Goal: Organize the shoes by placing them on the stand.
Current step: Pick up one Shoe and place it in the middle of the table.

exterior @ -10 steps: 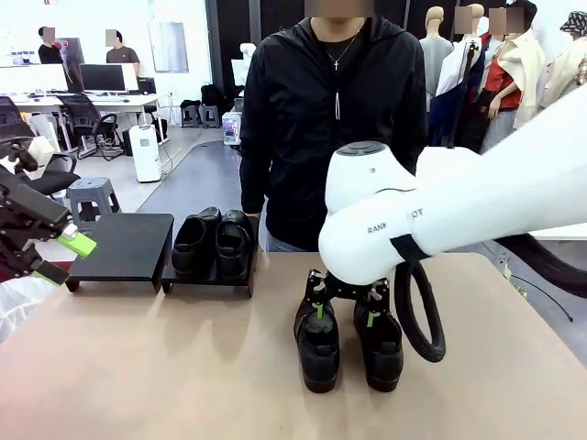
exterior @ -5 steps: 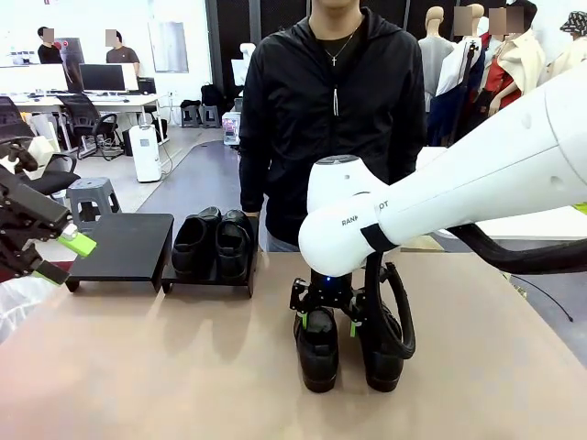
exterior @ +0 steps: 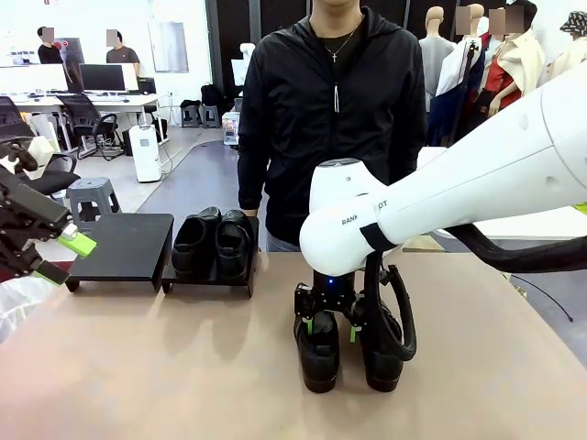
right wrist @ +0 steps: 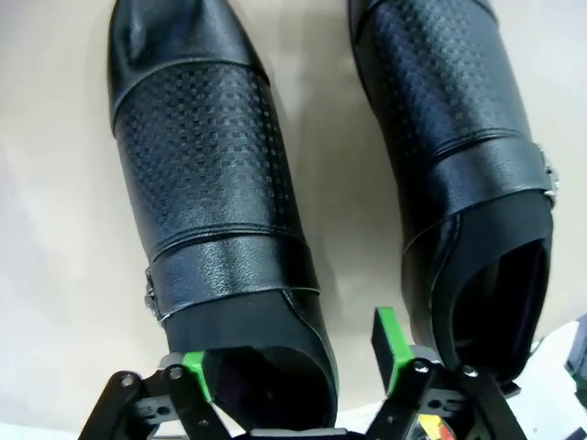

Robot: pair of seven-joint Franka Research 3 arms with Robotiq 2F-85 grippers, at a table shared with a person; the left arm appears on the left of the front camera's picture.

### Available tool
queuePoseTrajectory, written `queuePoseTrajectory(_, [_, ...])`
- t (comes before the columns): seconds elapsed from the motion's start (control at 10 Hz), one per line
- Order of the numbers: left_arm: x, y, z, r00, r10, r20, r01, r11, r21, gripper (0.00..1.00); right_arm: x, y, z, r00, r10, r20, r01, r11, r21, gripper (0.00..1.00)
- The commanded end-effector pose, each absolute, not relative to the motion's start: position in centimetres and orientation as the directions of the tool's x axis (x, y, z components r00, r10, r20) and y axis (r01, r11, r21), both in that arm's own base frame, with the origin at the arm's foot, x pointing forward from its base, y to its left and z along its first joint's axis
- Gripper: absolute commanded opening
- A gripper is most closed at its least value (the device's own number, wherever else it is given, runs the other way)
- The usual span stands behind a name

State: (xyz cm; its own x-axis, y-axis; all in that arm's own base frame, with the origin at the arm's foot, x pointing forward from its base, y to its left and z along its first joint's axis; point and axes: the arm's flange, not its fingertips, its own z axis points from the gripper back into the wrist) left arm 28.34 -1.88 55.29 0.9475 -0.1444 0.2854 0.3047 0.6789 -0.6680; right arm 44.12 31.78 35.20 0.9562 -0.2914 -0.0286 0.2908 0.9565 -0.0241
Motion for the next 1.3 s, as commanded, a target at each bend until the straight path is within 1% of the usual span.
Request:
queuePoseTrajectory(0.0, [28.4,-1.6,55.3,0.941,-0.158,0.299,0.326,0.657,-0.679,1.00,44.2,32.0,35.2,0.969,-0.241,-0.043,0.242,0.970,0.009,0.00])
queuePoseTrajectory(0.9, [28.4,-1.6,55.3,0.941,-0.158,0.299,0.326,0.657,-0.679,1.00,44.3,31.6,35.0,0.969,-0.235,-0.078,0.236,0.972,-0.002,0.00])
queuePoseTrajectory(1.1, [28.4,-1.6,55.3,0.941,-0.158,0.299,0.326,0.657,-0.679,1.00,43.9,31.5,35.7,0.977,-0.197,-0.079,0.198,0.980,0.009,0.00])
queuePoseTrajectory(1.2, [28.4,-1.6,55.3,0.941,-0.158,0.299,0.326,0.657,-0.679,1.00,43.3,31.3,36.9,0.988,-0.119,-0.098,0.123,0.992,0.037,0.00])
